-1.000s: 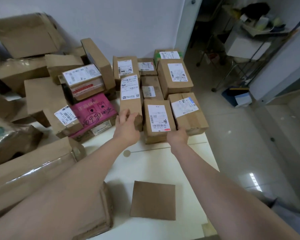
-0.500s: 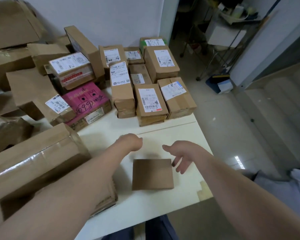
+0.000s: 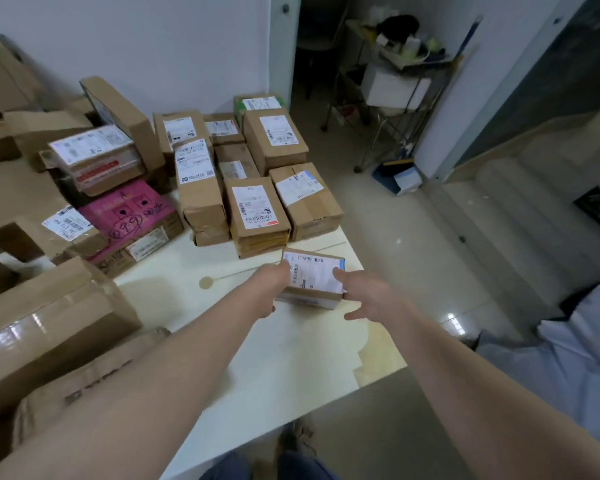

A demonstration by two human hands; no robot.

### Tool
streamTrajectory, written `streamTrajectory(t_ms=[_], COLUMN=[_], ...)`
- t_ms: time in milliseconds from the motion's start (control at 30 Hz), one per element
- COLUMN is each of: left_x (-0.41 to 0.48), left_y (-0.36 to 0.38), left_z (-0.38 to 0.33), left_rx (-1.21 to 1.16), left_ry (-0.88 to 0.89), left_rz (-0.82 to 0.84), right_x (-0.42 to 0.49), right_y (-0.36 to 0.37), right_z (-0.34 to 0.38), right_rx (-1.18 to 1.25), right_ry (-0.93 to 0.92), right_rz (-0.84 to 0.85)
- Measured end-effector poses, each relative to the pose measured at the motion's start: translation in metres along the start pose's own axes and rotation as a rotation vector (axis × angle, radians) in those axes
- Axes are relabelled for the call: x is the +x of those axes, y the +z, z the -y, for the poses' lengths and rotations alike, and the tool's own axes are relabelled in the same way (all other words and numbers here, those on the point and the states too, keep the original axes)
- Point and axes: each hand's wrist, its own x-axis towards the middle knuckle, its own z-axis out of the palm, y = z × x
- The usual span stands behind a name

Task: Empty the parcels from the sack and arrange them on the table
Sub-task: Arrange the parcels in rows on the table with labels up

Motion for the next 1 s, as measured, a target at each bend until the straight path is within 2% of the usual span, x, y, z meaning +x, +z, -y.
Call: streamTrajectory(t_ms=[67, 233, 333, 467, 600, 800, 900, 1000], left_x=[0.004, 0.019, 0.023, 0.031, 0.036, 0.022, 0.016, 0.011], left_y=[0.009, 0.021, 0.028, 0.044, 0.071, 0.09, 0.08, 0.061], left_z=[0.009, 0.016, 0.013, -0.007, -0.018, -0.021, -0.015, -0.006], left_rx=[0.027, 0.029, -0.036, -0.039, -0.072, 0.03, 0.069, 0.225], left_ry=[0.005, 0.001, 0.042, 0.127, 0.129, 0.299, 0.32, 0.365], left_rz=[0.018, -0.101, -0.032, -0.049, 0.0, 0.066, -0.05, -0.289], right_x=[0.002, 0.019, 0.025, 0.034, 0.046, 0.06, 0.056, 0.045], right_y=[0.001, -0.003, -0.011, -0.023, -0.031, -0.03, -0.027, -0.018], right_z=[-0.011, -0.018, -0.018, -0.028, -0.023, -0.009, -0.007, -0.007], right_rx=[-0.003, -0.053, -0.009, -0.158, -0.055, -0.006, -0.029, -0.165], right_ry=[0.008, -0.095, -0.105, -0.057, -0.041, -0.16, -0.101, 0.058], right_rz=[0.019, -0.054, 0.023, 0.107, 0.021, -0.065, -0.071, 0.076])
